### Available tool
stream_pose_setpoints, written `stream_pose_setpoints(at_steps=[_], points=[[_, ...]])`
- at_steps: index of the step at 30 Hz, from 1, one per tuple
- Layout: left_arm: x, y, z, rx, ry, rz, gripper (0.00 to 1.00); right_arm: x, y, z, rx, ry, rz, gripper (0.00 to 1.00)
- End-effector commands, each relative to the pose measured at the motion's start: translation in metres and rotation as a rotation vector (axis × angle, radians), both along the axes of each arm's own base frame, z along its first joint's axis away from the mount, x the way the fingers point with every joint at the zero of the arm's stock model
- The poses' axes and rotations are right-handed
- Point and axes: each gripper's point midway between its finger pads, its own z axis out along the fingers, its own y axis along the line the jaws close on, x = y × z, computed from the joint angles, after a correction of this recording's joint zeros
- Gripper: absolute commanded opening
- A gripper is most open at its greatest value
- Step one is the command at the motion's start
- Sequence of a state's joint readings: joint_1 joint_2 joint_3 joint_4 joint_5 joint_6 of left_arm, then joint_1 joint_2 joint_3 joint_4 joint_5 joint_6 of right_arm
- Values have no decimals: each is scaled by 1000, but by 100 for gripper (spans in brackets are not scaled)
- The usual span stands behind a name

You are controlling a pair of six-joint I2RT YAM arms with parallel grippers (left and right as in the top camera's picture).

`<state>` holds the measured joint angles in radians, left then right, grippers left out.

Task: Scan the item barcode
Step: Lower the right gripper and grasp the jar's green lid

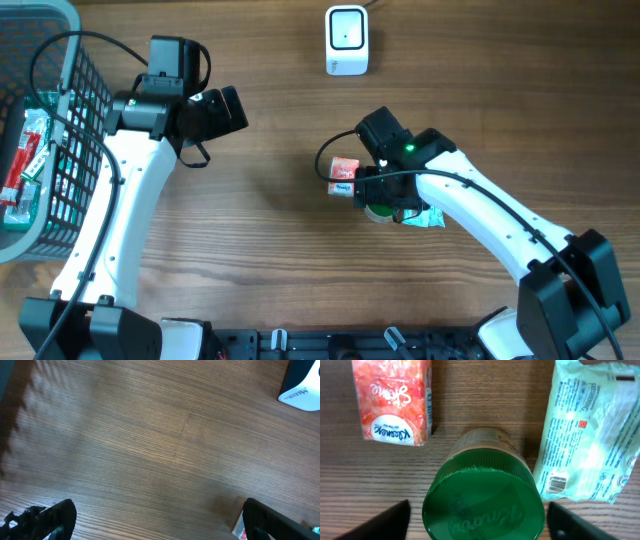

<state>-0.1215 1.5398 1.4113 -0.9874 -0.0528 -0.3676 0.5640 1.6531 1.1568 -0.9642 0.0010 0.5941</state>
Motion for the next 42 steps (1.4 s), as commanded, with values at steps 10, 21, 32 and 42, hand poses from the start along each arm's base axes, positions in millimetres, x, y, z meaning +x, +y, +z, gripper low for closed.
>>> stream_pose_setpoints(at_steps=[10,21,32,42], points=[[0,-1,3,-4,-11,-18,100,-2,-3,-1,-19,16,15,91],[0,-1,3,-4,-11,-18,100,0,-2,-17,-11,-8,18,89],[0,-1,3,-4,-11,-18,100,0,-6,-32,-45,5,59,86],[0,-1,3,-4,-11,-18,100,-1,-7,-36,-57,17,118,85]])
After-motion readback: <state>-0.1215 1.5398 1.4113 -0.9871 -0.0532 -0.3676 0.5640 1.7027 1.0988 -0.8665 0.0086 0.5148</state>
